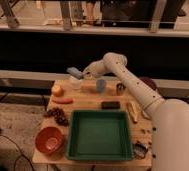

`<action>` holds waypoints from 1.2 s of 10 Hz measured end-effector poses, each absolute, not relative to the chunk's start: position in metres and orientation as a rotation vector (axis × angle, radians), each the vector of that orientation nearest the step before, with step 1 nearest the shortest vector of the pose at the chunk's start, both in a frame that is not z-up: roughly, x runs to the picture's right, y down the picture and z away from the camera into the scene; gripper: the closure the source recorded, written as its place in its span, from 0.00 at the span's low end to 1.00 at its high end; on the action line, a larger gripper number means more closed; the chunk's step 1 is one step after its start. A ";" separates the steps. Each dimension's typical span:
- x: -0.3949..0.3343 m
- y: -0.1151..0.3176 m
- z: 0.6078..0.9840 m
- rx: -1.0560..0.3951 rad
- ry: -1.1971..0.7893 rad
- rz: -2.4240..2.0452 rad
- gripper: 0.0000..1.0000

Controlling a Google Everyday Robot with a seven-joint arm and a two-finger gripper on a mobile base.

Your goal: Place sponge in paper cup

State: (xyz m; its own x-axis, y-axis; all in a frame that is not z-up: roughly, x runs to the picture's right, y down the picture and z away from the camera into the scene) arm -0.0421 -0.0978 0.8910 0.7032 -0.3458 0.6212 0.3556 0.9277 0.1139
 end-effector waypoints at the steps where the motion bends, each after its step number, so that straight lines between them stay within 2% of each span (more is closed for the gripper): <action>1: -0.044 -0.095 0.891 -0.008 -0.688 -0.402 1.00; 6: -0.057 -0.069 0.912 0.036 -0.682 -0.490 1.00; 12: -0.062 -0.089 0.908 0.127 -0.631 -0.579 1.00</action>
State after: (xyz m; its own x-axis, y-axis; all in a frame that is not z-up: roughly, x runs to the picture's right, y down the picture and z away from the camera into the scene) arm -0.0620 -0.0893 0.9082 0.6556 -0.5469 0.5206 0.4717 0.8350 0.2833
